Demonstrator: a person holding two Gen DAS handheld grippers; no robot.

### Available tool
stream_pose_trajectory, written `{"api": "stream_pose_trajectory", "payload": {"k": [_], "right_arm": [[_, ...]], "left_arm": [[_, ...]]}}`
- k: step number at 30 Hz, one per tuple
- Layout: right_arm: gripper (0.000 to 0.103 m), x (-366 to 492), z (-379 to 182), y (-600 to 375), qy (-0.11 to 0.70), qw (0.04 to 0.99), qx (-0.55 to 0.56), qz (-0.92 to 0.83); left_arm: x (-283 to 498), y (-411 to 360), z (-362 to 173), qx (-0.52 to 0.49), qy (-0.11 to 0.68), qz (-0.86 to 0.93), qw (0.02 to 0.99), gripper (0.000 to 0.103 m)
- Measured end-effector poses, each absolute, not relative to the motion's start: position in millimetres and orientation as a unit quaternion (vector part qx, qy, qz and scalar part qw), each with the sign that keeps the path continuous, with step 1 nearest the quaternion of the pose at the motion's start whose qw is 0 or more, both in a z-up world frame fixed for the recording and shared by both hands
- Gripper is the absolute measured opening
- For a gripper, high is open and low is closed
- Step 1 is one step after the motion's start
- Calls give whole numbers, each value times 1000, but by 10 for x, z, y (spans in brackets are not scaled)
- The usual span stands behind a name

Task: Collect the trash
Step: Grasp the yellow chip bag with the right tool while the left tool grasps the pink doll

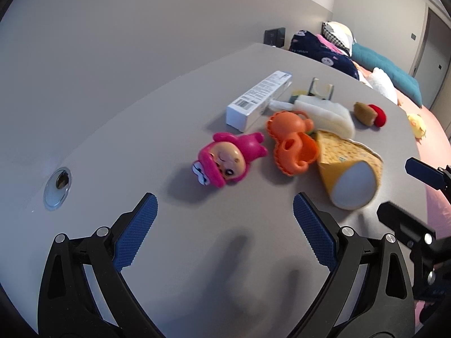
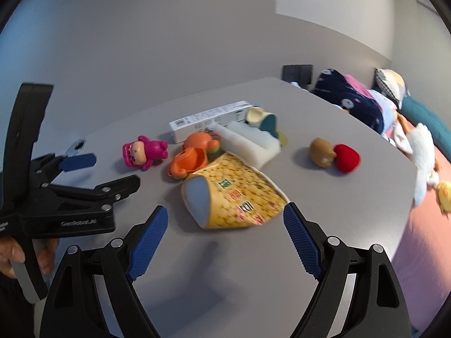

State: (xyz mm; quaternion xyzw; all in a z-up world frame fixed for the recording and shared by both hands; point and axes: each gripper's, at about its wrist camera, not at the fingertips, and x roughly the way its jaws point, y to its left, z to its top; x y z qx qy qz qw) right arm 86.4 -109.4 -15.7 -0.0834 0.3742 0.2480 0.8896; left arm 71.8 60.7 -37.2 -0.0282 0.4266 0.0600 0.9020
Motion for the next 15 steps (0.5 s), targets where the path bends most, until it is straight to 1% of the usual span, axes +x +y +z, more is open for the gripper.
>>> {"api": "stream_pose_trajectory", "payload": {"k": [7,9,10,12,13,15], "right_arm": [[83,1001,-253,-837,378,882,-117,256],[77,1032,-287,-778,380,879,-132,255],[74,1045,-302,-765,382,878,-136,254],[64,1076,-334,-750,387,876,-141,251],[62,1086,-350,-745,392,874,-141,251],[54,1110,-382,-743,399,870,-140,254]], "left_arm": [[926,697,-446,-11,428,54,902,94],[983,700,-459,-4,428,44,903,93],[1005,699,-464,-1,429,38,903,91],[1072,687,-481,10,431,32,902,88],[1098,678,-486,15,432,31,901,87],[1158,673,-501,24,434,28,900,85]]}}
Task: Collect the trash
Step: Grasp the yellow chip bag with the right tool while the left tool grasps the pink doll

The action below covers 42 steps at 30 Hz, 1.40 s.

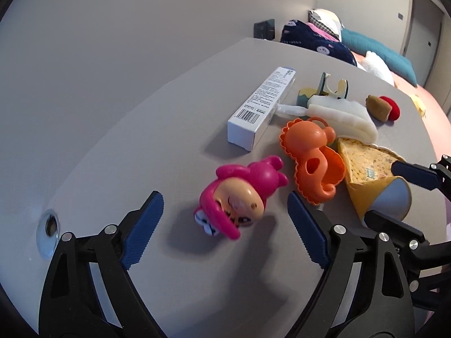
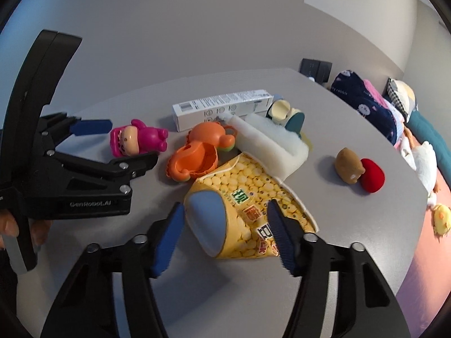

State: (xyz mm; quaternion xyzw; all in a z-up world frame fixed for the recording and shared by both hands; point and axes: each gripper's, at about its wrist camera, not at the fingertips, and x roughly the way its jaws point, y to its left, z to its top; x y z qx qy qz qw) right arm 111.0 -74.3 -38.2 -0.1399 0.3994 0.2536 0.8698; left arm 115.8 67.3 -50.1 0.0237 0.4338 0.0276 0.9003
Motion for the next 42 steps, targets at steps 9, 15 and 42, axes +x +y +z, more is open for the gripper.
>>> {"api": "stream_pose_trajectory", "payload": {"k": [9,15,42], "right_arm": [[37,1091,-410,-717,404,866,-144,259],[30,1093,-361,-778,410,871,-105,251],[27,727,-47,-1663,397,892,-5,217]], "left_arm": [[1305,735,-560,18,443,5,896,61],[1265,812,-554,-5,441,20,897,40],[721,277,-202,-27,412,22,911,40]]}}
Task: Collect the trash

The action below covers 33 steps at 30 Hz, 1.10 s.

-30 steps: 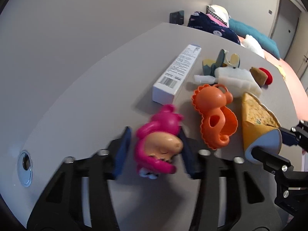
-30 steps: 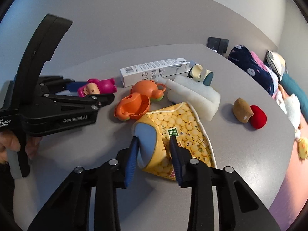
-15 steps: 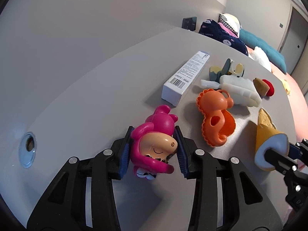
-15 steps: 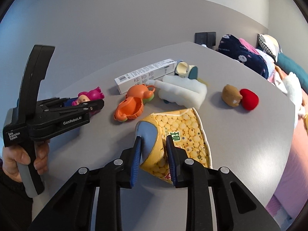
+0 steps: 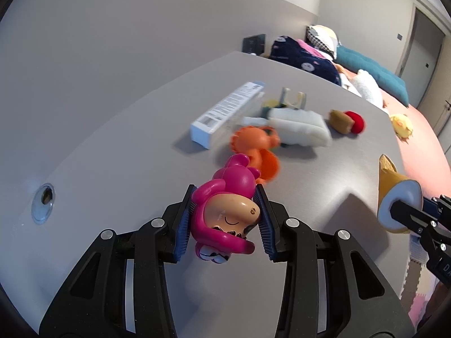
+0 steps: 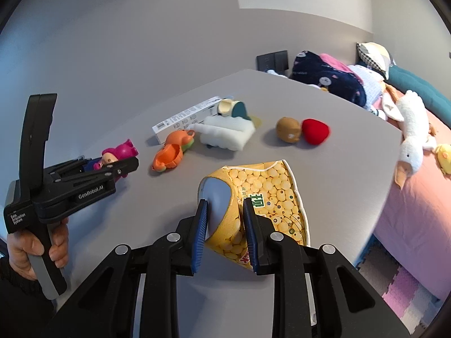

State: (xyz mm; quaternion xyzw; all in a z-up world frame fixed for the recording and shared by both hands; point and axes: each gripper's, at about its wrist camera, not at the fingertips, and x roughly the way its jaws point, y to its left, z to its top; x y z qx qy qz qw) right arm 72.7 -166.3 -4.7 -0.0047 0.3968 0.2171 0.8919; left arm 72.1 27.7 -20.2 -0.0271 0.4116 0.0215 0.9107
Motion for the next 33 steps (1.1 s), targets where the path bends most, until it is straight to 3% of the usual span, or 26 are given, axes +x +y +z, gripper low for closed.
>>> {"api": "stream_pose_trajectory", "payload": {"k": [33], "right_arm": [[27,152,21,-2980,385,911,53,139]], "left_arm": [[269,-1255,-109,40,417,-87,904,40]]}}
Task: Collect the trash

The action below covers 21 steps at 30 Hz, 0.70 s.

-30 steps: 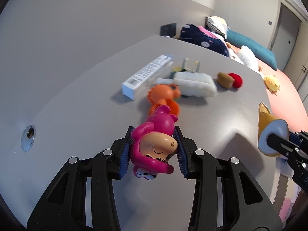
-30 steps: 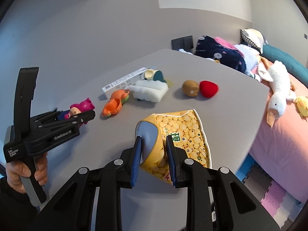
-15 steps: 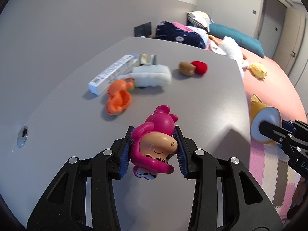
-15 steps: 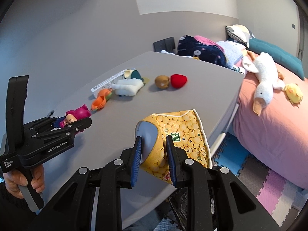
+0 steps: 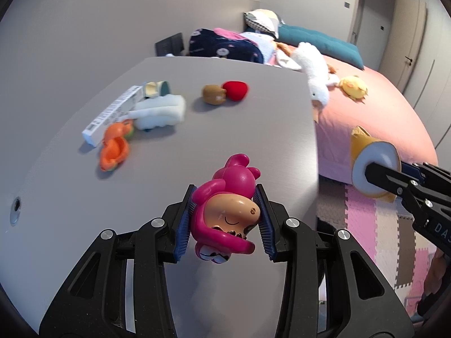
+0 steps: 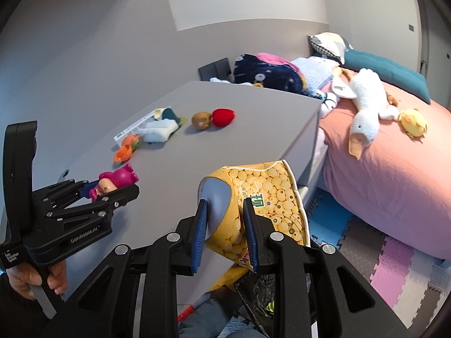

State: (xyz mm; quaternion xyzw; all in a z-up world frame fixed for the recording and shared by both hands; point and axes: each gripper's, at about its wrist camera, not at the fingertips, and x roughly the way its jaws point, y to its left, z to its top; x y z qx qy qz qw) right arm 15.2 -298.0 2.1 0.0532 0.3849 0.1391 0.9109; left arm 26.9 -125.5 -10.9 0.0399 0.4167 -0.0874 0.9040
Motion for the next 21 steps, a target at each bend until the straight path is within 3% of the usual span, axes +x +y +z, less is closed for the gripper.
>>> {"api": "stream_pose_trajectory", "payload": {"k": [21], "right_arm": [[27,-40,-45,-3726,382,917,92,64]], "left_arm": [[148,-2079,-166,66,423,-170,888,41]]}}
